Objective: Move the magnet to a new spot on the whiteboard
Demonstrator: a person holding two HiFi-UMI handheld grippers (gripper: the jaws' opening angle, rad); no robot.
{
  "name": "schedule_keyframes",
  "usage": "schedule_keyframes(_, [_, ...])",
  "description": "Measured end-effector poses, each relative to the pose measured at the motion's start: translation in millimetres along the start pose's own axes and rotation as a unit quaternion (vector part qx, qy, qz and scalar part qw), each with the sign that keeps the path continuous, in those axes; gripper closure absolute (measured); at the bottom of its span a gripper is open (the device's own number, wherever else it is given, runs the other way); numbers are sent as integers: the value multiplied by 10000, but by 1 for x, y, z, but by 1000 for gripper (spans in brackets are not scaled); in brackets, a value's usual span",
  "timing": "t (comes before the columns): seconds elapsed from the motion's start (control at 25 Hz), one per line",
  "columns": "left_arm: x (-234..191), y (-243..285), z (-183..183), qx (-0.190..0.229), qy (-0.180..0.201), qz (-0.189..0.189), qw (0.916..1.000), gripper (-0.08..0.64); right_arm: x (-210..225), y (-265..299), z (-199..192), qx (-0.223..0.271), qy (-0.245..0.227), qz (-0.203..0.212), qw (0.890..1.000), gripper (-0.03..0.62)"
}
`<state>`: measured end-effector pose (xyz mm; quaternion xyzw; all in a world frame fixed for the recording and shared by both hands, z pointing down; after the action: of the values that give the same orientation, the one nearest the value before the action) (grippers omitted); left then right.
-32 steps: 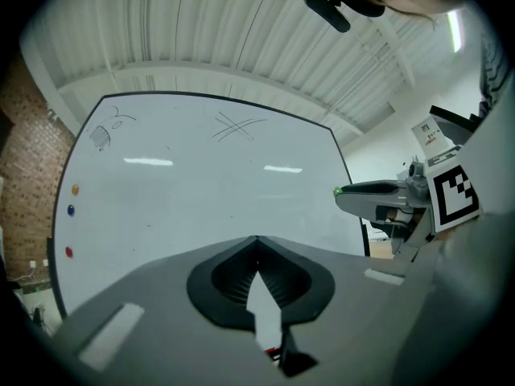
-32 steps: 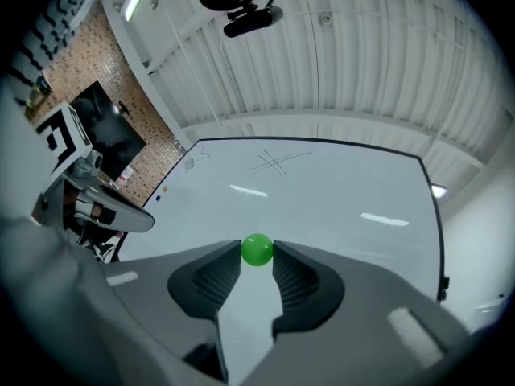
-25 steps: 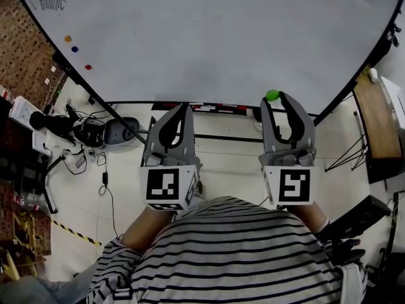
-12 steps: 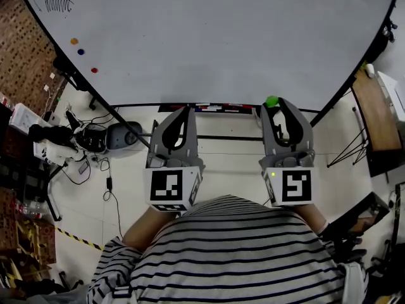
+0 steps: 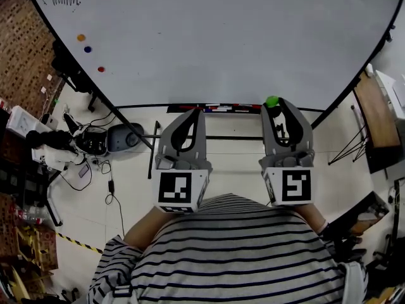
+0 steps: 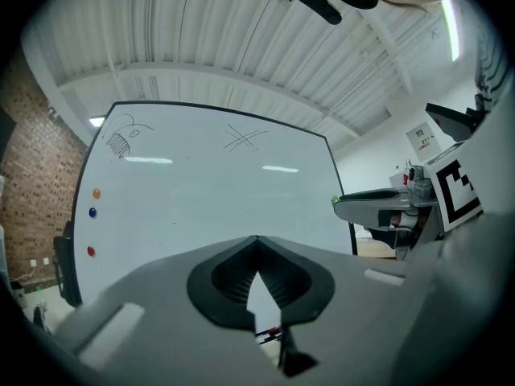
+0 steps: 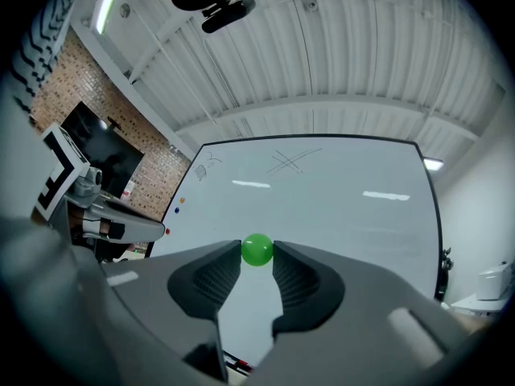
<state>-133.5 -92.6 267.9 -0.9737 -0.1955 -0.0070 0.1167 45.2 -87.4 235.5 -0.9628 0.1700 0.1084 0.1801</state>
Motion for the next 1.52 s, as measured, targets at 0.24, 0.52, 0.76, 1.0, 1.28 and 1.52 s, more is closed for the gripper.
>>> schedule_keyframes(0.24, [-7, -2, -2, 28, -27, -18, 10000, 545, -8, 5, 1, 2, -40, -2, 10000, 468])
schedule_keyframes(0.52, [-5, -1, 2, 73, -25, -16, 10000, 545, -9, 5, 2, 55, -57, 28, 10000, 468])
schedule_keyframes(0.76, [-2, 1, 1, 26, -12, -28, 10000, 545, -6, 5, 1, 22, -79, 45, 10000, 468])
schedule_keyframes(1.0, [1, 4, 6, 52, -12, -86, 9999, 545, -4, 7, 2, 32, -84, 28, 10000, 468])
schedule_keyframes(1.28, [6, 8, 5, -41, -66, -139, 9999, 545, 2, 6, -2, -56, -153, 23, 9999, 468])
schedule_keyframes(1.52, [-1, 6, 8, 24, -54, -113, 9999, 545, -7, 13, -2, -100, -367, 151, 9992, 468])
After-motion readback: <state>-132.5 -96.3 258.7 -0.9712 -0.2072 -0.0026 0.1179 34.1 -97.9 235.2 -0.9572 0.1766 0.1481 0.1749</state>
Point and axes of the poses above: the fingertips, and each gripper's own axes: y forward along the fingers, x to its right, z out of its top, the point moved 6 cm from there along -y, backward along the fingers, and after that the axes turned 6 degrees about x, right-handed, at the moved point
